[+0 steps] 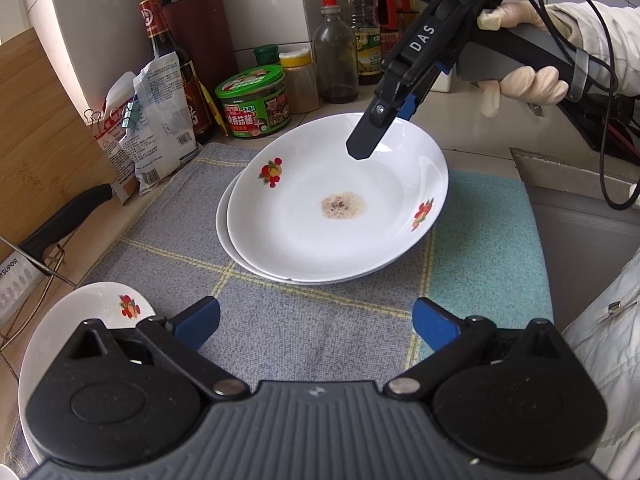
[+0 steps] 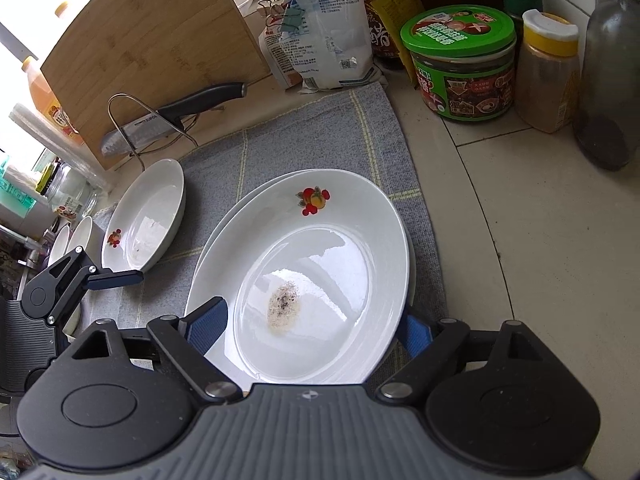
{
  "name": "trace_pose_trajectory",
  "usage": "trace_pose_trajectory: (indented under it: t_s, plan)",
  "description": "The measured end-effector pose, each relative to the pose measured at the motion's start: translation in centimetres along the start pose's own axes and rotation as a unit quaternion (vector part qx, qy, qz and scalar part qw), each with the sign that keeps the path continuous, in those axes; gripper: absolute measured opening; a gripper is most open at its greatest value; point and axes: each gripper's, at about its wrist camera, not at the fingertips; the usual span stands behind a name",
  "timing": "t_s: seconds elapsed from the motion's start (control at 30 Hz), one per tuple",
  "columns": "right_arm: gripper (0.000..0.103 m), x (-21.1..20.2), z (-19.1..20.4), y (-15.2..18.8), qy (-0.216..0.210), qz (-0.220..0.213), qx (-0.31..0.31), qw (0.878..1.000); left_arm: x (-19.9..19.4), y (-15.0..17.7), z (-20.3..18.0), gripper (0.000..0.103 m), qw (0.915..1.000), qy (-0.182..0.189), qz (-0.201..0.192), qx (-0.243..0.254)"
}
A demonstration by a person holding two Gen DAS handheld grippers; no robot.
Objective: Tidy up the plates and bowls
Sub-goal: 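Withdraw the right gripper while moving the left gripper toward the plate by the cutting board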
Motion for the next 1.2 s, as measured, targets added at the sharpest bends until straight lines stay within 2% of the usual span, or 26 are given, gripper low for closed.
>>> trace_pose_trajectory:
  t_s: [0.23, 0.4, 0.5, 0.67, 0.8, 0.97, 1.13, 1.2]
  plan:
    - [0.097, 0.4, 1.2, 1.1, 0.054, 0.000, 0.006, 0.999, -2.0, 1.8, -1.0, 0.102, 0.9999, -0.006, -0.004, -0.013]
    - [0.101, 0.1, 1.9, 2.0, 0.061, -0.016, 0.007, 0.998, -3.4, 3.0, -1.5, 0.102, 0.9994, -0.015, -0.011, -0.029]
    - [0.103, -0.3, 3.1, 2.6, 0.073, -0.034, -0.007, 0.997, -4.2, 3.7, -1.6, 0.102, 0.9984, -0.024, -0.014, -0.049]
    - [0.103, -0.4, 6.3, 4.0, 0.120, -0.064, -0.057, 0.989, -5.4, 4.7, -1.6, 0.102, 0.9929, -0.056, -0.015, -0.104]
    - [0.103, -0.1, 9.4, 5.3, 0.151, -0.090, -0.102, 0.979, -6.3, 5.9, -1.6, 0.102, 0.9818, -0.096, -0.009, -0.164]
    - [0.103, 1.0, 13.9, 7.0, 0.185, -0.124, -0.165, 0.961, -8.1, 8.0, -1.4, 0.102, 0.9631, -0.135, -0.007, -0.233]
    - [0.103, 3.1, 17.7, 8.0, 0.174, -0.118, -0.193, 0.958, -10.7, 10.8, -1.4, 0.102, 0.9453, -0.165, -0.015, -0.281]
    - [0.103, 4.1, 19.0, 8.3, 0.166, -0.108, -0.198, 0.960, -11.5, 11.7, -1.4, 0.102, 0.9413, -0.176, -0.021, -0.287]
Point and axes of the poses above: each gripper's, at about its wrist camera, not at the fingertips, and x roughly the way its jaws point, z to its left, y to its underside, and after that the axes turned 8 degrees about z, right-handed
